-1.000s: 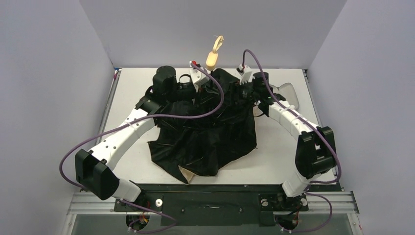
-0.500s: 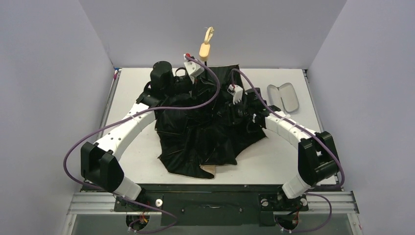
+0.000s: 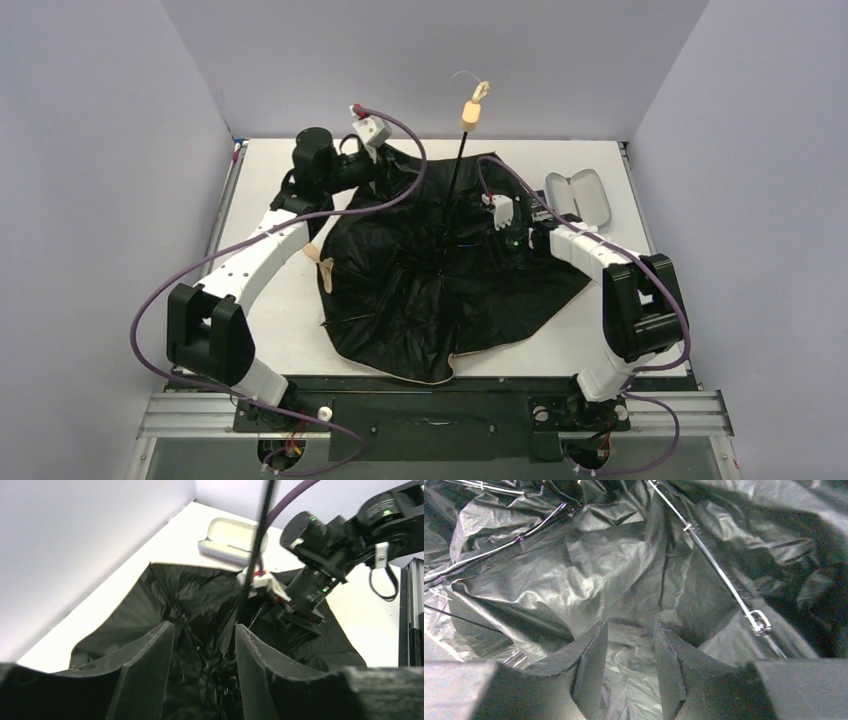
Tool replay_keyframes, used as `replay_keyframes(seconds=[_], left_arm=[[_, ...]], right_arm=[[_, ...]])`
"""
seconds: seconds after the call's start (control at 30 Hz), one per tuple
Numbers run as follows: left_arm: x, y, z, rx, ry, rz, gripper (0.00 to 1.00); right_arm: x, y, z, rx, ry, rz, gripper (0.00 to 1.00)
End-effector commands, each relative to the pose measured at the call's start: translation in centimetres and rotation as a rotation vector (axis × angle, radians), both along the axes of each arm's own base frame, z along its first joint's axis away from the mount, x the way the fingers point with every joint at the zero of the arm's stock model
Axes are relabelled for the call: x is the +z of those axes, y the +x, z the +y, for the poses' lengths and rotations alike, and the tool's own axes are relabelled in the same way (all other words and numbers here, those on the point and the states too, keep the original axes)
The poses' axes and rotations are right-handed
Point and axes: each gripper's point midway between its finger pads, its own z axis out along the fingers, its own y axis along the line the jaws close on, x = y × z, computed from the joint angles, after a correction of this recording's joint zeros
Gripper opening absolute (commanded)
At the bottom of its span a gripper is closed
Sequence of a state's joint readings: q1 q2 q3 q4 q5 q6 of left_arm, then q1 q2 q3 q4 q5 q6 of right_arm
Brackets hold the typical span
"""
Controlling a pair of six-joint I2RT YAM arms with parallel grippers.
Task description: Open the umbrella
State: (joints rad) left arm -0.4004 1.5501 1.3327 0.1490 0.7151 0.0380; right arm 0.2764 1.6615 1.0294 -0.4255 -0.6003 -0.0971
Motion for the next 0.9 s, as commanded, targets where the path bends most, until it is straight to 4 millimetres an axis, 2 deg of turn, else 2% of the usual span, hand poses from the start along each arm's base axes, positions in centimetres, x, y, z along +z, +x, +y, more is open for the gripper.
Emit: replay_keyframes(seconds=[0.0,0.03,0.07,0.1,0.13,0.17,0.2,0.23,0.27,0.3,0.37,0.4,0.43,0.53,0.63,0.67,0.73,0.87], left_arm=[[2.0,-0.3,3.6,0.069,-0.118,0.043,0.49],[0.4,-0.6,4.2,0.087,-0.113,0.088,0.50],[0.7,-0.8,5.3,0.123,-0.116,0.081,0.51],[-1.3,-1.2,5.8,0.144,-0.092,0.124,0.51],[-1.3,-1.5,6.6,0.175,-0.084,0.116,0.51],[-3.6,-1.9,7.0,0.189,-0.035,0.146,0.51],[-4.1,-2.2,7.5,0.210,-0.014,0.140,0.50],[-6.0,-2.6,7.6,0.212,0.036,0.150,0.49],[-6.8,-2.6,7.9,0.234,0.064,0.146,0.46],[-8.5,-2.9,7.7,0.228,0.113,0.148,0.44],[-10.9,-2.5,7.4,0.255,0.196,0.148,0.42],[-11.3,-2.3,7.1,0.249,0.225,0.134,0.40],[-12.6,-2.2,6.5,0.253,0.258,0.148,0.39],[-14.1,-1.4,5.5,0.254,0.317,0.140,0.35],[-16.7,-0.9,5.0,0.258,0.395,0.146,0.33],[-17.2,-0.8,5.0,0.253,0.425,0.131,0.32],[-19.6,-1.4,5.8,0.252,0.509,0.180,0.30],[-23.2,-2.3,8.9,0.273,0.649,0.242,0.26]], right_arm=[[3.8,0.1,1.6,0.067,0.051,-0.092,0.36],[4.4,-0.1,2.2,0.072,0.073,-0.093,0.36],[5.2,0.0,2.6,0.073,0.092,-0.111,0.37],[6.1,0.0,2.9,0.061,0.111,-0.121,0.37],[6.6,0.2,3.3,0.056,0.132,-0.136,0.37],[7.3,0.2,3.3,0.034,0.151,-0.139,0.37],[7.5,0.4,3.5,0.021,0.168,-0.151,0.37],[8.2,0.5,3.7,-0.003,0.192,-0.152,0.37],[8.5,0.7,3.9,-0.031,0.217,-0.152,0.36],[8.9,0.8,4.2,-0.042,0.234,-0.160,0.35],[9.2,1.1,5.1,-0.073,0.270,-0.150,0.35],[9.5,1.4,5.6,-0.088,0.290,-0.147,0.34],[9.2,1.2,6.2,-0.079,0.294,-0.136,0.34],[8.0,0.7,7.2,-0.044,0.280,-0.128,0.35],[5.0,-0.2,7.3,0.000,0.204,-0.093,0.34],[4.0,-0.2,6.7,0.017,0.171,-0.098,0.34],[1.4,-0.5,4.9,0.041,0.081,-0.075,0.34],[-1.8,-1.1,0.7,0.037,-0.055,-0.004,0.32]])
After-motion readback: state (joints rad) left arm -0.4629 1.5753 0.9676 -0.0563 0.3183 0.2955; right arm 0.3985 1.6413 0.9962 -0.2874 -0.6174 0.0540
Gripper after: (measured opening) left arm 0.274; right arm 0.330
